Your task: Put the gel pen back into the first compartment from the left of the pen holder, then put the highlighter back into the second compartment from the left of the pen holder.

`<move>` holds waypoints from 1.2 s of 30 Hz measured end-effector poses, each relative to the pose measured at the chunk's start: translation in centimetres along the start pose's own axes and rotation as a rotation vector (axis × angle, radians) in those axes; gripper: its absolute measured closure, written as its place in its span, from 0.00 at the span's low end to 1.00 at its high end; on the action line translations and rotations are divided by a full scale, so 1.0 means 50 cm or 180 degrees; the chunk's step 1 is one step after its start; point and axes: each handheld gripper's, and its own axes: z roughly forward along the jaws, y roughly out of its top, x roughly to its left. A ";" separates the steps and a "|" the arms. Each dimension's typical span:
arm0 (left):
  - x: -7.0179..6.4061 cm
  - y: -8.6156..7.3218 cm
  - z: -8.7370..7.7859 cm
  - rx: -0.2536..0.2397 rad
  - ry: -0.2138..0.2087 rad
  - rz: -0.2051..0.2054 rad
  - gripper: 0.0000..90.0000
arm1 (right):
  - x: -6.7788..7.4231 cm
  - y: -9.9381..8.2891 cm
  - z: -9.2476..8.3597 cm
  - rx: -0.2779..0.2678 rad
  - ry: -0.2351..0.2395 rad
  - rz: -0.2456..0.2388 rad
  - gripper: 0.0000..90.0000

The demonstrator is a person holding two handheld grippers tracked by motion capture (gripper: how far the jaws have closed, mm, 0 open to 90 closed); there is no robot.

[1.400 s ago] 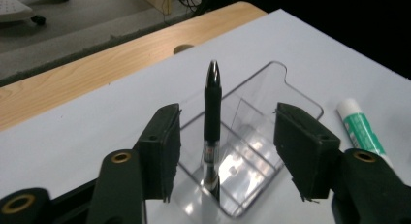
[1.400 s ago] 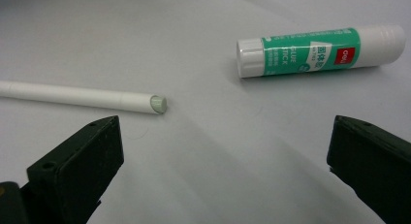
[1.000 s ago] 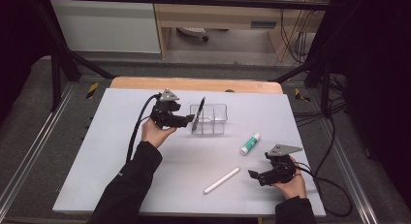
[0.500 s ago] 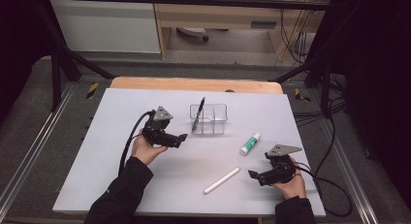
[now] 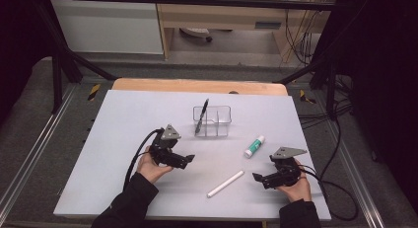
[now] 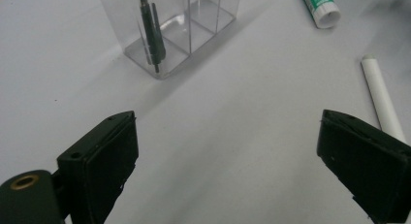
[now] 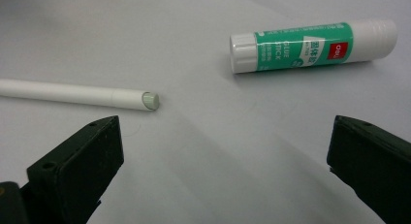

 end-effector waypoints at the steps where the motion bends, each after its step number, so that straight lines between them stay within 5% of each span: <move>1: -0.005 0.000 0.001 0.0011 -0.0012 0.0013 0.08 | 0.000 0.000 0.000 0.0003 0.0007 0.0004 0.00; 28: -0.133 0.005 0.057 0.0300 -0.0349 0.0398 0.08 | 0.001 0.000 -0.001 -0.0010 0.0011 0.0008 0.00; 32: -0.150 0.003 0.057 0.0285 -0.0496 0.0350 0.15 | 0.001 -0.001 -0.001 -0.0011 0.0011 -0.0009 0.00; 36: -0.172 -0.001 0.060 0.0352 -0.0499 0.0357 0.23 | 0.002 0.000 -0.003 -0.0007 0.0017 -0.0012 0.00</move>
